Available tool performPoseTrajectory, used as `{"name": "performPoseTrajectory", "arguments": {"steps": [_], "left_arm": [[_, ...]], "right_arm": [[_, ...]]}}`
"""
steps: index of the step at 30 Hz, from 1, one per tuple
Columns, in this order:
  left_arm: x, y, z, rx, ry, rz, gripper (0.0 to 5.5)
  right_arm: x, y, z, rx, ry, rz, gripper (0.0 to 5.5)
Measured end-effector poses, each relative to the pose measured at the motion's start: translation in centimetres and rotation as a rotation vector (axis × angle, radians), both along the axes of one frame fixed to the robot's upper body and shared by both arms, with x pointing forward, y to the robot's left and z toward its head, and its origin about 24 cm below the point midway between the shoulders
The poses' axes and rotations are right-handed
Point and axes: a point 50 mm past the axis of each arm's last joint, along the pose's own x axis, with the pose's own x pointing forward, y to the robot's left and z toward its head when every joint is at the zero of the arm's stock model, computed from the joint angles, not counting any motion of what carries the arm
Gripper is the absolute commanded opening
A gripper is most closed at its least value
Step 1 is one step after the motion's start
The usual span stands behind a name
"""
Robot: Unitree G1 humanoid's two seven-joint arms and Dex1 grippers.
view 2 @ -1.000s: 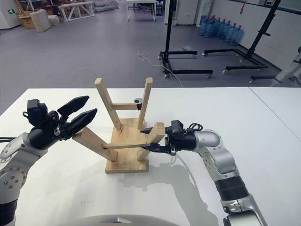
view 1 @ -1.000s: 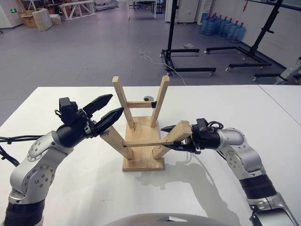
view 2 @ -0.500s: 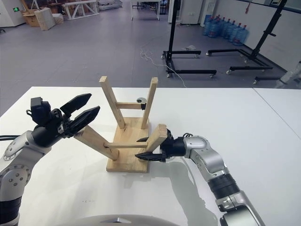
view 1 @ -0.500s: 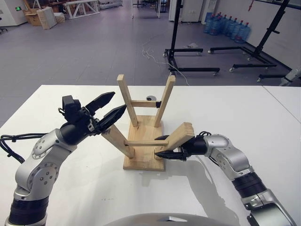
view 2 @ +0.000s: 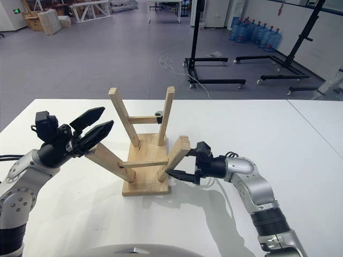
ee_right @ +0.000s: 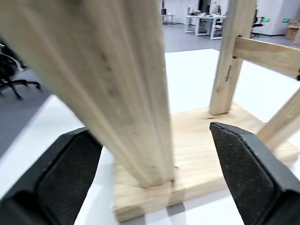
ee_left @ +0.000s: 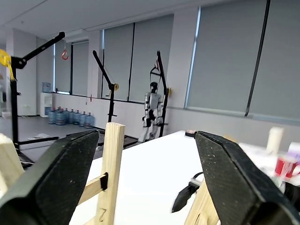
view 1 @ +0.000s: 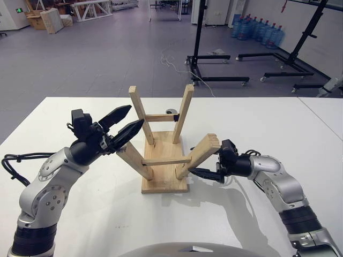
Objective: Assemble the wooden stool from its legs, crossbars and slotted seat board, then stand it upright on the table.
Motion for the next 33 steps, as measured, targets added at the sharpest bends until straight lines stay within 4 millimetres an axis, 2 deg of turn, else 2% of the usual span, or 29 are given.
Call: {"name": "performPoseTrajectory", "arguments": {"steps": [8, 16, 20, 26, 30, 31, 33], "left_arm": [[0.1, -0.4, 0.6, -0.097, 0.018, -0.032, 3.7], [-0.4, 0.1, 1.8, -0.15, -0.015, -0.026, 3.7], [-0.5, 0.2, 1.9, -0.164, -0.019, -0.013, 3.7], [-1.0, 0.0, 0.6, -0.141, 0.007, 0.032, 3.7], [-1.2, -0.2, 0.2, -0.131, 0.006, 0.067, 3.7], [-1.2, -0.2, 0.1, -0.134, 0.006, 0.073, 3.7], [-1.4, -0.2, -0.4, -0.137, 0.015, 0.093, 3.7]], "right_arm": [[0.5, 1.0, -0.9, 0.002, -0.051, -0.106, 4.0], [1.6, -0.9, -2.7, -0.123, -0.111, -0.269, 4.0], [2.5, -1.3, -2.5, -0.15, -0.166, -0.335, 4.0], [3.7, -1.2, -2.4, -0.148, -0.188, -0.414, 4.0], [3.8, -1.4, -2.3, -0.163, -0.217, -0.445, 4.0], [3.9, -1.6, -2.1, -0.159, -0.234, -0.469, 4.0], [4.2, -2.4, -0.4, -0.104, -0.329, -0.588, 4.0]]}}
